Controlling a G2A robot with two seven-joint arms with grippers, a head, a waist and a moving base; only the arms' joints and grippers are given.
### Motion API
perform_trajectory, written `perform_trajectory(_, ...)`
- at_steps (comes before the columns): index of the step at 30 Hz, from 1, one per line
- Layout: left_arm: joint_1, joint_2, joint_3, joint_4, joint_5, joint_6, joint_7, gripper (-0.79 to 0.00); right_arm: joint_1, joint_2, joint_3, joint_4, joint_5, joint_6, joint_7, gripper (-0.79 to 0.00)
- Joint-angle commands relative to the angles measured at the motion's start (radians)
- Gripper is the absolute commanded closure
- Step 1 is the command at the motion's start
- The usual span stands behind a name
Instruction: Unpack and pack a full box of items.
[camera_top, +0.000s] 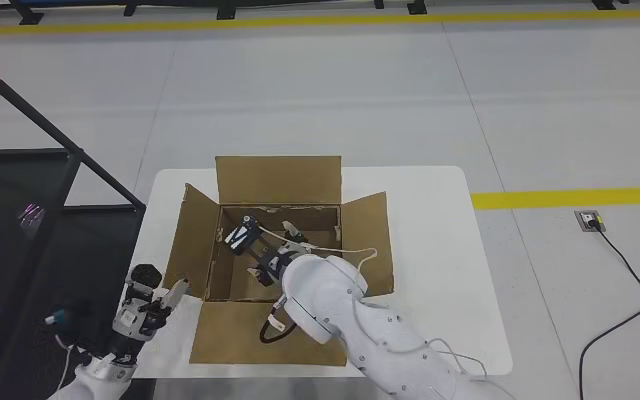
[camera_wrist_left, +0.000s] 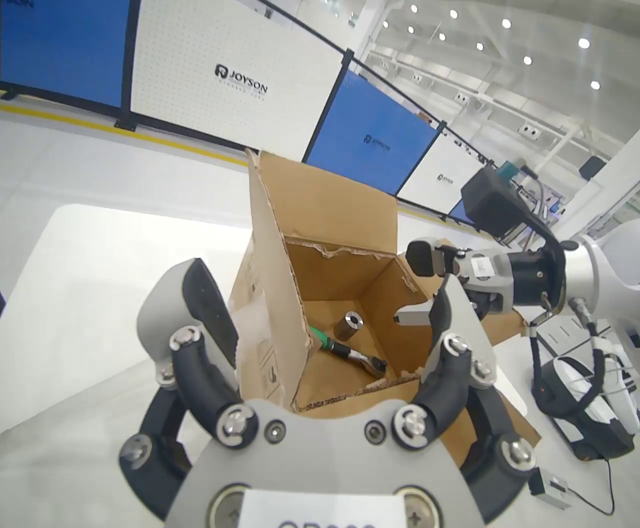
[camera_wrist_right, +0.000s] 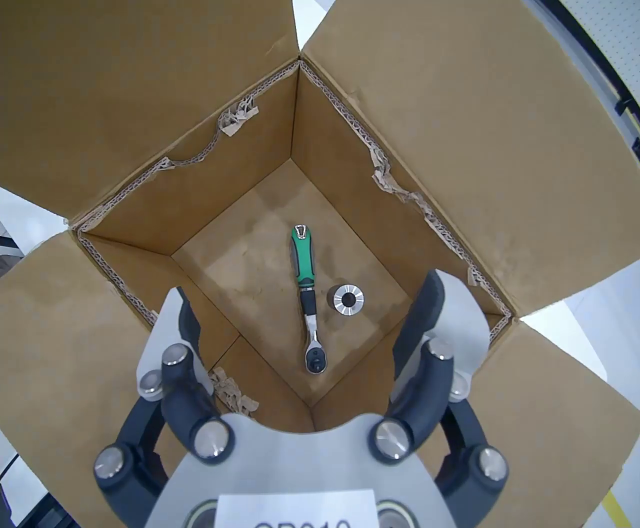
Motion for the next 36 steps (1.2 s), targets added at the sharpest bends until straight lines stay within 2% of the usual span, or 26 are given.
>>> perform_trajectory(1, 0.003, 0.002, 0.011, -0.01, 0.001, -0.008, -0.038, -0.785, -0.025, 0.004, 0.023, -0.003, 0.027, -0.026, -0.049, -0.785)
perform_trajectory(5, 0.002, 0.005, 0.038, -0.025, 0.011, -0.029, -0.089, -0.785, -0.136, 0.032, 0.132, -0.156, 0.101, -0.129, -0.183, -0.785)
perform_trajectory(10, -0.022, 0.006, 0.094, -0.029, 0.044, -0.035, -0.118, -0.785, -0.397, 0.092, 0.363, -0.448, 0.226, -0.365, -0.347, -0.785)
perform_trajectory(12, -0.04, 0.005, 0.119, -0.027, 0.058, -0.025, -0.125, -0.785, -0.503, 0.11, 0.474, -0.524, 0.296, -0.426, -0.414, -0.785)
perform_trajectory(16, -0.087, 0.007, 0.168, -0.012, 0.023, -0.001, -0.211, -0.785, -0.656, 0.137, 0.663, -0.57, 0.468, -0.546, -0.504, -0.785)
perform_trajectory(19, -0.134, 0.008, 0.202, 0.011, 0.034, 0.02, -0.258, -0.785, -0.712, 0.15, 0.782, -0.552, 0.575, -0.54, -0.506, -0.785)
perform_trajectory(21, -0.163, 0.008, 0.228, 0.034, 0.05, 0.044, -0.265, -0.785, -0.72, 0.158, 0.835, -0.515, 0.679, -0.529, -0.468, -0.785)
perform_trajectory(23, -0.186, 0.006, 0.251, 0.054, 0.064, 0.068, -0.269, -0.785, -0.702, 0.165, 0.88, -0.433, 0.827, -0.472, -0.38, -0.785)
perform_trajectory(27, -0.216, 0.006, 0.282, 0.082, 0.084, 0.094, -0.288, -0.785, -0.584, 0.186, 0.936, -0.27, 1.038, -0.437, -0.18, -0.785)
perform_trajectory(31, -0.234, 0.006, 0.303, 0.1, 0.11, 0.111, -0.29, -0.785, -0.476, 0.202, 0.927, -0.11, 1.166, -0.467, -0.025, -0.785)
perform_trajectory(36, -0.234, 0.007, 0.309, 0.107, 0.116, 0.112, -0.271, -0.785, -0.369, 0.218, 0.877, -0.004, 1.342, -0.599, 0.162, -0.785)
